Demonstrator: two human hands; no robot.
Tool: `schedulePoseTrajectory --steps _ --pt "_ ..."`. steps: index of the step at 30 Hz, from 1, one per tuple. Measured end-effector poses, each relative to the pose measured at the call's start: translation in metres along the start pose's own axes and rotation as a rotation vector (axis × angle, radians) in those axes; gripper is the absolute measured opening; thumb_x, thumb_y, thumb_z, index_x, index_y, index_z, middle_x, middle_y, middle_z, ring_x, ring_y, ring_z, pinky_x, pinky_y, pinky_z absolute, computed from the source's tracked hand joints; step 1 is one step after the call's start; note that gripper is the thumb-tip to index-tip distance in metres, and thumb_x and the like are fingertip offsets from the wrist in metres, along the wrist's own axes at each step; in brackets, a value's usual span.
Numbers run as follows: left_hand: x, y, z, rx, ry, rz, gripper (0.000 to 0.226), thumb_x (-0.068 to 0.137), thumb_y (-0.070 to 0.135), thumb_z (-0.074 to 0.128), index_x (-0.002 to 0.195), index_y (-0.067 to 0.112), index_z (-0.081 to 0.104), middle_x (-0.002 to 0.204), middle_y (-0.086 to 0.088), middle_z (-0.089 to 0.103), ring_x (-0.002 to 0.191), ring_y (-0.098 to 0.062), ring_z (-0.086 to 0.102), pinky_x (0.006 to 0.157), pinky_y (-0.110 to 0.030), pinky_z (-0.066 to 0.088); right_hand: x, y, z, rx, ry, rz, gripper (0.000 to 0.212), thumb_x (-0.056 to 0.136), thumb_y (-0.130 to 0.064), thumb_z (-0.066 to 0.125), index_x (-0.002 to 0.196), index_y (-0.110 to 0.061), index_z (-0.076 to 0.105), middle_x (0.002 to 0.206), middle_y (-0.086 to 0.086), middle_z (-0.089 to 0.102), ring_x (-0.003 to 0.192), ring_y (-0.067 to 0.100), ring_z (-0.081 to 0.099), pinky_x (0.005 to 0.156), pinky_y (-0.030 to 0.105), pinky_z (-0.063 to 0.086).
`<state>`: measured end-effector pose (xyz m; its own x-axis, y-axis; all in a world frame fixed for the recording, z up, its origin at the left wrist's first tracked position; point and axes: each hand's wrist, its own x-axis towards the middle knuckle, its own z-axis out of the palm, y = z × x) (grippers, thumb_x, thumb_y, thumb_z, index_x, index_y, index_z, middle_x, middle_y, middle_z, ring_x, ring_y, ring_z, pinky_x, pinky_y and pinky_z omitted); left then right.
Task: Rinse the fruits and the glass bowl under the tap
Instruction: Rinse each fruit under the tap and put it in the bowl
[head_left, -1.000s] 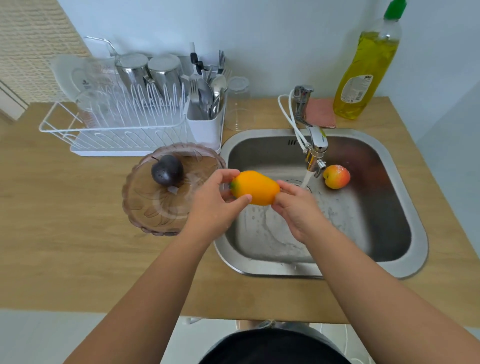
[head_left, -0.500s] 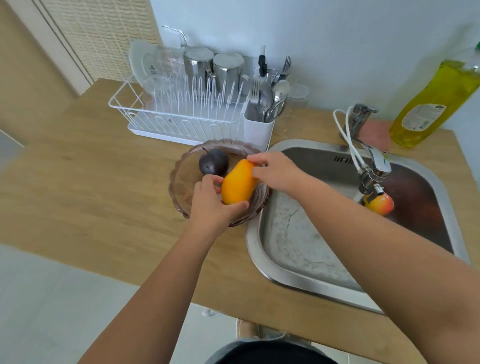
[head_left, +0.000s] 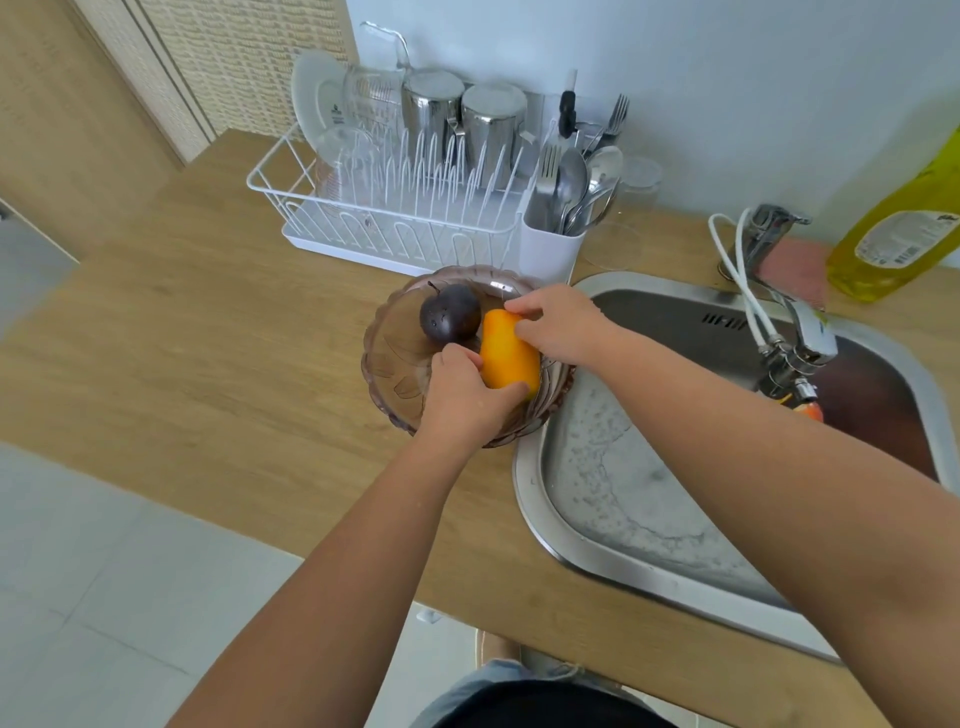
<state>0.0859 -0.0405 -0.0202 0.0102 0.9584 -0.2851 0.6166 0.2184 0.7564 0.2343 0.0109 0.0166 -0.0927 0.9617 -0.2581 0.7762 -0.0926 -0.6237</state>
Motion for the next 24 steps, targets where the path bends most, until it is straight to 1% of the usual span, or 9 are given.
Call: schedulePoseTrajectory --steps 5,10,12,14,15,17,19,21,24 --pt "-0.006 0.007 -0.002 0.011 0.026 0.019 0.061 0.077 0.045 0.081 0.117 0.021 0.042 0.12 -0.002 0.044 0.108 -0.018 0.049 0.079 -0.031 0.042 -0.007 0.008 -0.001 0.071 0.068 -0.015 0.044 0.093 -0.019 0.054 0.137 -0.026 0.054 0.14 -0.001 0.055 0.126 0.017 0.052 0.103 0.03 0.04" --pt "-0.02 0.027 -0.004 -0.062 0.15 0.218 0.05 0.084 0.033 0.074 0.125 0.022 0.046 0.122 0.001 0.041 0.11 -0.019 0.052 0.091 -0.034 0.049 -0.057 0.028 -0.006 0.333 0.357 -0.032 0.033 0.09 -0.008 0.053 0.112 -0.027 0.069 0.114 -0.004 0.065 0.101 0.01 0.06 0.089 0.021 0.047" --pt "-0.028 0.043 0.003 -0.172 0.106 0.329 0.037 0.087 0.024 0.071 0.118 0.026 0.05 0.118 0.003 0.05 0.106 -0.014 0.056 0.088 -0.026 0.049 -0.085 0.05 0.001 0.428 0.427 0.003 0.032 0.09 -0.004 0.053 0.098 -0.029 0.07 0.099 -0.007 0.068 0.08 0.007 0.06 0.069 0.015 0.046" --pt "-0.036 0.061 0.018 -0.28 0.001 0.402 0.026 0.088 0.016 0.07 0.109 0.025 0.056 0.107 0.004 0.058 0.095 -0.01 0.059 0.081 -0.017 0.05 -0.111 0.082 0.011 0.509 0.443 0.11 0.033 0.091 -0.004 0.054 0.089 -0.033 0.07 0.087 -0.011 0.069 0.063 0.004 0.054 0.059 0.018 0.043" --pt "-0.039 0.07 0.028 -0.296 -0.058 0.438 0.023 0.089 0.013 0.068 0.106 0.024 0.058 0.103 0.004 0.06 0.091 -0.008 0.059 0.078 -0.014 0.049 -0.122 0.099 0.016 0.531 0.449 0.171 0.034 0.091 -0.004 0.055 0.086 -0.035 0.07 0.083 -0.011 0.07 0.061 0.001 0.054 0.059 0.02 0.043" --pt "-0.043 0.083 0.053 -0.286 -0.181 0.465 0.018 0.092 0.012 0.065 0.101 0.026 0.059 0.096 0.005 0.061 0.084 -0.007 0.058 0.074 -0.014 0.049 -0.141 0.132 0.024 0.538 0.462 0.295 0.033 0.091 -0.007 0.056 0.086 -0.037 0.07 0.085 -0.01 0.071 0.074 0.001 0.061 0.068 0.024 0.045" --pt "-0.041 0.09 0.083 -0.299 -0.297 0.349 0.015 0.094 0.014 0.061 0.096 0.029 0.059 0.092 0.006 0.062 0.083 -0.009 0.058 0.076 -0.022 0.05 -0.156 0.159 0.025 0.588 0.497 0.415 0.033 0.09 -0.006 0.057 0.086 -0.036 0.069 0.085 -0.007 0.071 0.08 0.011 0.062 0.07 0.026 0.045" --pt "-0.035 0.093 0.117 -0.389 -0.405 0.122 0.015 0.097 0.012 0.056 0.093 0.026 0.059 0.09 0.003 0.063 0.084 -0.014 0.06 0.078 -0.028 0.051 -0.166 0.182 0.02 0.667 0.555 0.51 0.029 0.087 -0.005 0.062 0.086 -0.034 0.068 0.079 -0.003 0.07 0.076 0.016 0.06 0.07 0.032 0.046" --pt "-0.024 0.098 0.167 -0.536 -0.523 -0.175 0.018 0.099 0.007 0.048 0.09 0.018 0.059 0.084 -0.002 0.06 0.079 -0.016 0.058 0.069 -0.023 0.046 -0.175 0.209 0.006 0.764 0.613 0.601 0.022 0.086 -0.009 0.065 0.094 -0.029 0.066 0.079 0.0 0.073 0.072 0.015 0.059 0.068 0.035 0.047"
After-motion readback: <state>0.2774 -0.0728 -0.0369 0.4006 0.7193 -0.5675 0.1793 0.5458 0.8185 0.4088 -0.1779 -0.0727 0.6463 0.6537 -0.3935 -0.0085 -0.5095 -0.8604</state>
